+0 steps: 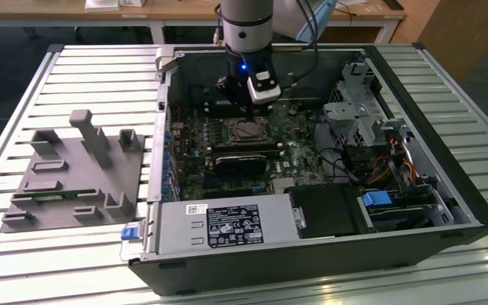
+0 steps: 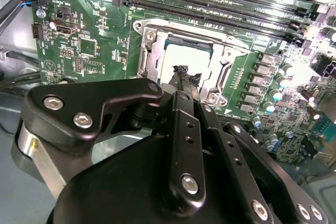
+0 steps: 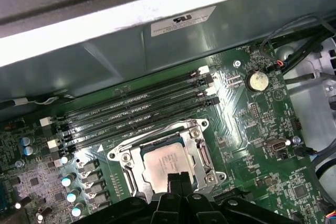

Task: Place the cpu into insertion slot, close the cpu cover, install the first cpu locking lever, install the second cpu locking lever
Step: 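Install the second cpu locking lever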

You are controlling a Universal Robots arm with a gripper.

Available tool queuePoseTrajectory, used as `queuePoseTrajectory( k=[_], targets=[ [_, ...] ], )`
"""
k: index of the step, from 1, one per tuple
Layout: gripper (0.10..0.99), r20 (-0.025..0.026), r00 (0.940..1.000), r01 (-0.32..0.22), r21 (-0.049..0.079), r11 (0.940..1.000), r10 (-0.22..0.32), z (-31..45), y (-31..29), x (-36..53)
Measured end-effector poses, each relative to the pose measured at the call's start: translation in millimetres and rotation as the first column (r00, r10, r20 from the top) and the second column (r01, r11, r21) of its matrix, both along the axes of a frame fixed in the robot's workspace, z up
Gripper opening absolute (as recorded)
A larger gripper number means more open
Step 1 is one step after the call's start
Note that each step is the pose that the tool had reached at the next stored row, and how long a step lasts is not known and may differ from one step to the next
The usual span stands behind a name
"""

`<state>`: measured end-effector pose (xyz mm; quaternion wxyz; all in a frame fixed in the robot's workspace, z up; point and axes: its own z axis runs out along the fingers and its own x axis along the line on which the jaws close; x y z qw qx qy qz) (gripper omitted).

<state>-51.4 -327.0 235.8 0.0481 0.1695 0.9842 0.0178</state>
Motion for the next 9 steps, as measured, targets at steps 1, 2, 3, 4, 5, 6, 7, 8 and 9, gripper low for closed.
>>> queuePoseTrajectory(
  k=[1,2,3,4,5,6,7,8,9],
  targets=[
    [0.106,0.0001,1.0,0.0,0.0,1.0,0.0,-0.1,-0.7,0.0],
    [0.106,0.0,1.0,0.0,-0.001,1.0,0.0,0.0,-1.7,0.0],
    [0.106,0.0001,1.0,0.0,-0.001,1.0,0.0,0.0,-3.0,0.0],
    [0.106,0.0001,1.0,0.0,-0.001,1.0,0.0,0.0,-4.7,0.0],
    [0.106,0.0001,1.0,0.0,-0.001,1.0,0.0,0.0,-6.4,0.0],
    [0.106,0.0,1.0,0.0,-0.001,1.0,0.0,0.0,-8.3,0.0],
    [0.106,0.0001,1.0,0.0,-0.001,1.0,0.0,0.0,-10.1,0.0],
    [0.106,0.0001,1.0,0.0,-0.001,1.0,0.0,0.0,-12.1,0.0],
    [0.106,0.0001,1.0,0.0,-0.001,1.0,0.0,0.0,-14.2,0.0]
  ],
)
